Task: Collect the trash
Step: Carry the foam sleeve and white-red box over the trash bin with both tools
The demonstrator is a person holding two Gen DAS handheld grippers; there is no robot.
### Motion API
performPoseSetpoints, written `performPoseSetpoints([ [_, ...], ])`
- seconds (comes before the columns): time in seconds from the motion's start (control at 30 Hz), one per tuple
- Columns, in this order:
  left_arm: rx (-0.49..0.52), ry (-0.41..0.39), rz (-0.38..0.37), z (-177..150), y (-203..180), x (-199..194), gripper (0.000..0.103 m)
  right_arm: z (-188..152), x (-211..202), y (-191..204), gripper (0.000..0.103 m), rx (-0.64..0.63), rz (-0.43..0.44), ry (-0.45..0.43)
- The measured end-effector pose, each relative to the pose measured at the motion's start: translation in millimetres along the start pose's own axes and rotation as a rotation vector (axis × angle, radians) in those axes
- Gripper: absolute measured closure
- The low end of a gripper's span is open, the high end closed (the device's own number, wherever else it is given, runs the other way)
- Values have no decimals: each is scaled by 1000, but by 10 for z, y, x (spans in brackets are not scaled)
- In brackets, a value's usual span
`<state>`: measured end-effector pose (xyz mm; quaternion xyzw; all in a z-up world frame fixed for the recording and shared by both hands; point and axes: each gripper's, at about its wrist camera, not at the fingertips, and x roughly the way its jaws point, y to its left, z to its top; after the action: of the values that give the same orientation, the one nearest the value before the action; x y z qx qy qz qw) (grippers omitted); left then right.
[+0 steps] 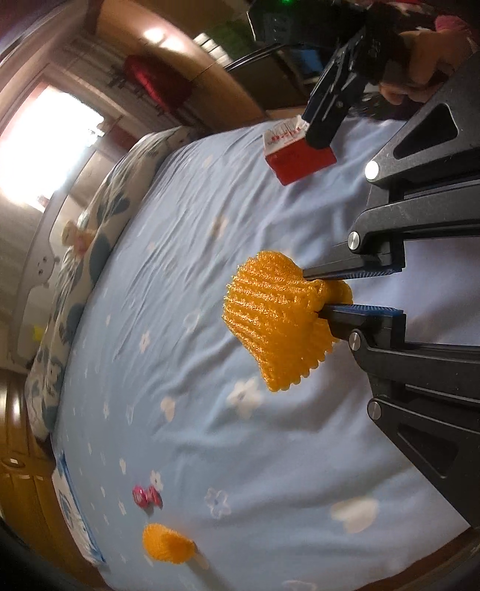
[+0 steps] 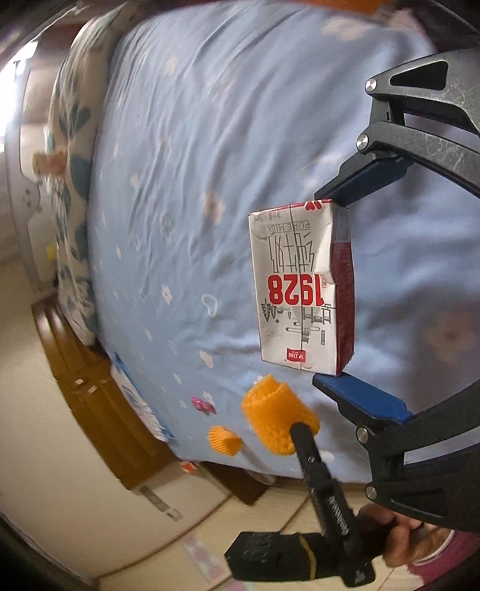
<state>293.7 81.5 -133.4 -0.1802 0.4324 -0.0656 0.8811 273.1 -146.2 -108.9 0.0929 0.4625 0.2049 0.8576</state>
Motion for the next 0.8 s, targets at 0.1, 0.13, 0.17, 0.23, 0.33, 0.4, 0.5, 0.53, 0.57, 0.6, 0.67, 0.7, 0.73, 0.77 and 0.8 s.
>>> performPoseSetpoints([
  [0.1, 44, 13, 1, -147, -190, -132, 93, -159, -222, -44, 14, 45, -14, -20],
  [0.13, 58, 18, 2, -196, -249, -162, 93, -226, -309, -70, 14, 61, -16, -28],
  [0.17, 74, 23, 5, -240, -321, -201, 93, -271, -366, -83, 14, 71, -22, -33],
  [0.23, 99, 31, 5, -338, -428, -259, 93, -371, -481, -102, 14, 84, -27, -39],
  [0.33, 129, 40, -3, -474, -645, -379, 93, -514, -626, -139, 14, 105, -29, -49],
  [0.4, 150, 40, -7, -558, -767, -446, 93, -616, -734, -182, 14, 125, -30, -62],
  [0.5, 181, 39, -16, -684, -934, -537, 93, -741, -890, -236, 14, 142, -38, -85],
  [0.53, 193, 44, -18, -720, -985, -557, 93, -779, -949, -262, 14, 153, -33, -96],
  [0.57, 203, 46, -20, -758, -1032, -571, 93, -805, -996, -280, 14, 160, -31, -105],
  [0.6, 217, 47, -17, -796, -1085, -594, 93, -835, -1053, -298, 14, 164, -32, -115],
  [0.67, 233, 53, -15, -848, -1156, -614, 93, -888, -1142, -324, 14, 172, -32, -130],
  [0.7, 238, 57, -16, -865, -1190, -620, 93, -906, -1172, -328, 14, 176, -29, -135],
  [0.73, 245, 59, -14, -886, -1230, -630, 93, -940, -1218, -343, 14, 178, -23, -139],
  [0.77, 254, 58, -7, -915, -1282, -650, 93, -961, -1244, -346, 14, 178, -22, -143],
  [0.8, 258, 59, -4, -927, -1311, -650, 93, -983, -1281, -354, 14, 176, -26, -149],
])
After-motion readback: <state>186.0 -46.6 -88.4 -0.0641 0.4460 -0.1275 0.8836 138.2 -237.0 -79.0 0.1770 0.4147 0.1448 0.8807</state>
